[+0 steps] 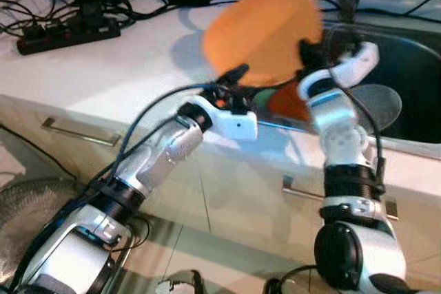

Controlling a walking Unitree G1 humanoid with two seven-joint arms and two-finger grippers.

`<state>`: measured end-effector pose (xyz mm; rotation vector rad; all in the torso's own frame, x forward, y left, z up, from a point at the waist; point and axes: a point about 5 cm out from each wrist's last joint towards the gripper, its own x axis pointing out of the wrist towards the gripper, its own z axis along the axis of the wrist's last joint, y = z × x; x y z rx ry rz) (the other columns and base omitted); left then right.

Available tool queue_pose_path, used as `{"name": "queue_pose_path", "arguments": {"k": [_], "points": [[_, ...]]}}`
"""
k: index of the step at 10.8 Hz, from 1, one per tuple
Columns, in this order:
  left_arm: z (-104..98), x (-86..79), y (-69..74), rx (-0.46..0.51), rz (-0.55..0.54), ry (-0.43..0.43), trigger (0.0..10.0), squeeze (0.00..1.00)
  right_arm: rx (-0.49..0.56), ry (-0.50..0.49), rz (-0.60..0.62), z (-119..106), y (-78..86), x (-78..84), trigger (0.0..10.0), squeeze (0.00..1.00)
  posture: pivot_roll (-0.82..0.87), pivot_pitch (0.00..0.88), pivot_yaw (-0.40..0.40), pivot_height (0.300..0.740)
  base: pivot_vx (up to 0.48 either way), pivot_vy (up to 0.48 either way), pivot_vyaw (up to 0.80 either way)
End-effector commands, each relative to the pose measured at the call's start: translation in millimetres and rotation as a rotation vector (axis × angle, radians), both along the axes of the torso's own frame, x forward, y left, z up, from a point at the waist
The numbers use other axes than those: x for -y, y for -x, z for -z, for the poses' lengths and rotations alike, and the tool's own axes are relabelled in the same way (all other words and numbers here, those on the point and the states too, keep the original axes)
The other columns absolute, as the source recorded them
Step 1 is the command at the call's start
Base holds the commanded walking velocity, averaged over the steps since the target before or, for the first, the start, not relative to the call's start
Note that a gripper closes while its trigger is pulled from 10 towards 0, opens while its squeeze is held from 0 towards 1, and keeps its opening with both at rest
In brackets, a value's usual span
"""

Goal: Kitchen organization

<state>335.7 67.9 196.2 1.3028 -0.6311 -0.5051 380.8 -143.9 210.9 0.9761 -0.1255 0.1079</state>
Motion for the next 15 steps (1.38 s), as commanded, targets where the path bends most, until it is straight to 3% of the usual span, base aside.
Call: {"name": "queue_pose_path", "arguments": {"k": [1, 4, 5, 6, 7, 9, 10, 11, 13, 14, 15], "points": [[-2.6, -1.4, 1.3, 0.017, -0.004, 0.009, 10.0, 0.0, 0.054, -0.038, 0.027, -16.3, -3.8, 5.0, 0.0, 0.0, 0.08, 0.077, 0.046, 0.74, 0.0, 0.0, 0.0], [-0.6, -4.3, 1.9, 0.009, -0.017, 0.015, 10.0, 0.0, 0.048, -0.052, 0.161, -17.7, -11.5, 39.7, 0.0, 0.0, 0.08, 0.076, 0.046, 0.74, 0.0, 0.0, 0.0], [2.5, -5.8, 2.8, -0.013, -0.027, 0.031, 10.0, 0.0, 0.026, -0.034, 0.262, -16.0, -13.2, 64.5, 0.0, 0.0, 0.08, 0.077, 0.047, 0.74, 0.0, 0.0, 0.0], [3.9, -6.0, 3.0, -0.029, -0.031, 0.047, 10.0, 0.0, 0.012, 0.001, 0.297, -15.2, -13.8, 71.5, 0.0, 0.0, 0.08, 0.076, 0.046, 0.74, 0.0, 0.0, 0.0], [3.9, -6.2, 3.2, -0.072, -0.035, 0.125, 10.0, 0.0, -0.014, 0.107, 0.35, -12.8, -14.3, 79.9, 10.0, 0.0, 0.08, 0.081, 0.046, 0.74, 0.0, 0.0, 0.0], [0.6, -9.2, 1.0, -0.208, -0.077, 0.349, 10.0, 0.0, -0.066, 0.255, 0.399, -4.1, -15.4, 89.4, 10.0, 0.0, 0.09, 0.083, 0.043, 0.74, 0.0, 0.0, 0.0], [6.2, -16.0, 0.4, -0.352, -0.136, 0.564, 10.0, 0.0, -0.097, 0.348, 0.401, 1.7, -17.0, 88.7, 10.0, 0.0, 0.09, 0.084, 0.039, 0.74, 0.0, 0.0, 0.0], [8.6, -18.6, 0.8, -0.44, -0.161, 0.71, 10.0, 0.0, -0.115, 0.399, 0.381, 6.5, -19.0, 83.6, 10.0, 0.0, 0.1, 0.085, 0.036, 0.74, 0.0, 0.0, 0.0], [9.5, -21.9, -0.3, -0.51, -0.188, 0.85, 10.0, 0.0, -0.164, 0.502, 0.294, 21.4, -21.8, 67.0, 10.0, 0.0, 0.11, 0.086, 0.032, 0.74, 0.0, 0.0, 0.0], [8.9, -28.1, -1.6, -0.537, -0.219, 0.904, 10.0, 0.0, -0.187, 0.506, 0.254, 30.3, -22.0, 58.9, 10.0, 0.0, 0.11, 0.086, 0.035, 0.74, 0.0, 0.0, 0.0], [10.3, -29.9, -1.6, -0.55, -0.229, 0.905, 10.0, 0.0, -0.204, 0.493, 0.24, 34.4, -21.9, 56.4, 10.0, 0.0, 0.11, 0.087, 0.035, 0.74, 0.0, 0.0, 0.0]]}}
